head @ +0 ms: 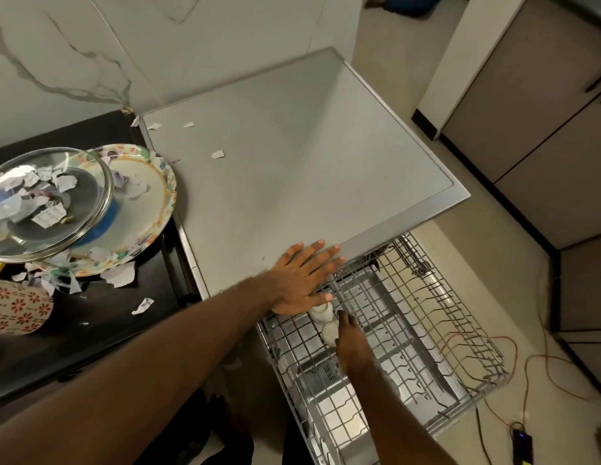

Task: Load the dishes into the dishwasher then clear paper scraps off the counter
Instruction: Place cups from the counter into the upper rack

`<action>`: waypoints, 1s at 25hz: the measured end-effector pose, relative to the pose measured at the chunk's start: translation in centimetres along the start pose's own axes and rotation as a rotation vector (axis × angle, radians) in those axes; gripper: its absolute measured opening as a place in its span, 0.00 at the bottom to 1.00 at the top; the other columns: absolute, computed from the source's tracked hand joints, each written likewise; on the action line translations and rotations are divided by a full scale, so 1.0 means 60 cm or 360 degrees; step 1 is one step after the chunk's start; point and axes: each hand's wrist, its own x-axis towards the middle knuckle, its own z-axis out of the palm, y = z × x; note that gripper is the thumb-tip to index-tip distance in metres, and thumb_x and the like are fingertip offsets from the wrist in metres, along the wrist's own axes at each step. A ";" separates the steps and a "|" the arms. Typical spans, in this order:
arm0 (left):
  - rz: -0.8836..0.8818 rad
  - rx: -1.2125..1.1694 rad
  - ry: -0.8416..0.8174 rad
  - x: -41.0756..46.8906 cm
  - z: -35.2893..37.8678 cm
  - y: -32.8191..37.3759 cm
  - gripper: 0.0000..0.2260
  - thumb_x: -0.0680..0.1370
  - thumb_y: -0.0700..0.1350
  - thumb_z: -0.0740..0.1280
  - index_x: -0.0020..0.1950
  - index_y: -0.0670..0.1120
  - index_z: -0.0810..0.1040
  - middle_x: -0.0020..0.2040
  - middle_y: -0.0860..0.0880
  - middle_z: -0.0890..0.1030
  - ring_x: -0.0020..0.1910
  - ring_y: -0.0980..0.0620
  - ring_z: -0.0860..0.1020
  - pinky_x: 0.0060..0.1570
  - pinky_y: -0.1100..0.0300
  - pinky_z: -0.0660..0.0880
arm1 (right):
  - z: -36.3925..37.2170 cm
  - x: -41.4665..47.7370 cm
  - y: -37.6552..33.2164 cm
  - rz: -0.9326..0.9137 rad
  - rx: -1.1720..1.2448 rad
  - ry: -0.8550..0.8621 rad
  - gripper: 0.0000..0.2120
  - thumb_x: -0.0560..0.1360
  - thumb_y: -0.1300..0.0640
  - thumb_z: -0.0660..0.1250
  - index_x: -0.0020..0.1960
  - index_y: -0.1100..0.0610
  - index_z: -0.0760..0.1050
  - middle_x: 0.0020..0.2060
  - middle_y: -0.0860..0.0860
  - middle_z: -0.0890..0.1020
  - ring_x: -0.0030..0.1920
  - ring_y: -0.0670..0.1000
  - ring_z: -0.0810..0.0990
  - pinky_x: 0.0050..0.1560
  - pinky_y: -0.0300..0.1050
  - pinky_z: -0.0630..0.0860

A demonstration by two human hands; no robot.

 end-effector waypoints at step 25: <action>-0.0489 -0.0233 -0.0607 -0.159 -0.071 -0.014 0.28 0.84 0.54 0.58 0.83 0.49 0.58 0.84 0.46 0.55 0.80 0.43 0.60 0.77 0.43 0.61 | -0.188 -0.086 -0.307 -0.0532 -0.0603 0.0507 0.26 0.76 0.52 0.75 0.70 0.53 0.72 0.67 0.52 0.77 0.63 0.53 0.75 0.62 0.50 0.77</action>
